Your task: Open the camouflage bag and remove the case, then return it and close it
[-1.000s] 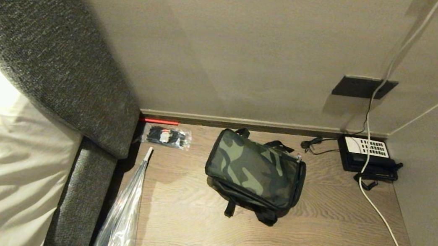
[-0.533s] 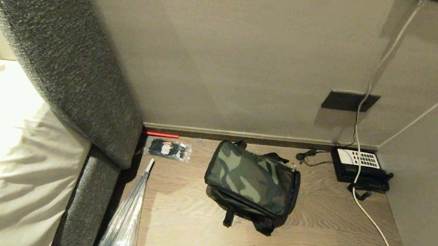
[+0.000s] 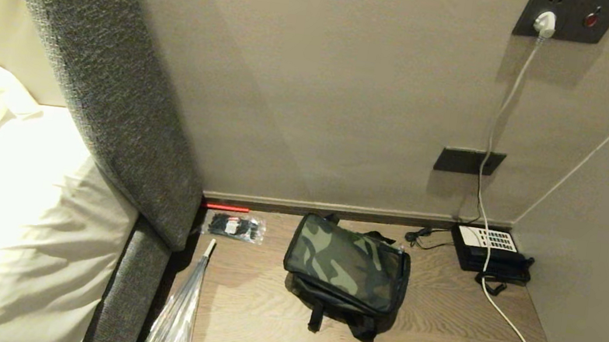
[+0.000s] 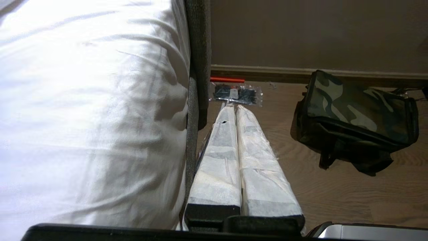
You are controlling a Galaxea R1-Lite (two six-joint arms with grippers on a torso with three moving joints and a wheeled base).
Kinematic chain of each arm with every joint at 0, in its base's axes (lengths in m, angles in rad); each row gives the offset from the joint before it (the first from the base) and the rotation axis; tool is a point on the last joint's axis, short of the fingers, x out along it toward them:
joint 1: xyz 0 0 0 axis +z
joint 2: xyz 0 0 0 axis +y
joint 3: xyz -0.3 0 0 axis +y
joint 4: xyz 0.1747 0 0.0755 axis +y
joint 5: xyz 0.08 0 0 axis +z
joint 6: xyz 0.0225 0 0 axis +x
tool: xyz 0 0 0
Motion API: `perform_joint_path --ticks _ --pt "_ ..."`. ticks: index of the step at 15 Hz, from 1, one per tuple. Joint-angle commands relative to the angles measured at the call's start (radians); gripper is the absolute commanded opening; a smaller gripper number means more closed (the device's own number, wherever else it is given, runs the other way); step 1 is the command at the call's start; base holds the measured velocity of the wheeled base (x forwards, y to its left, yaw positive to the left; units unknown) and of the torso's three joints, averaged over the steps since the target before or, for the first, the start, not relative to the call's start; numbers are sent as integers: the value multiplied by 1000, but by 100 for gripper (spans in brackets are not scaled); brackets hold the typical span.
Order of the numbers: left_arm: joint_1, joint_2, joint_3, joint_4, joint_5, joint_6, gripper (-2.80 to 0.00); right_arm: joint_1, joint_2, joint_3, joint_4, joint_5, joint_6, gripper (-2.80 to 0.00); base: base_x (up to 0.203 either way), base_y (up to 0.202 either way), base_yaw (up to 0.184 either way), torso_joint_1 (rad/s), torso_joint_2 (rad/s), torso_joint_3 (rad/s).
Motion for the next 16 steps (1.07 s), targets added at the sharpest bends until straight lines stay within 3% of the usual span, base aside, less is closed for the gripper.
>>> perform_joint_path --ticks 1,16 --pt "1 -2 0 0 0 0 -280 0 -30 3 0 0 1 -280 0 0 0 2 6 203" --pt "-1 -2 0 -2 -1 -1 -280 0 -30 3 0 0 -1 -280 0 0 0 2 2 199"
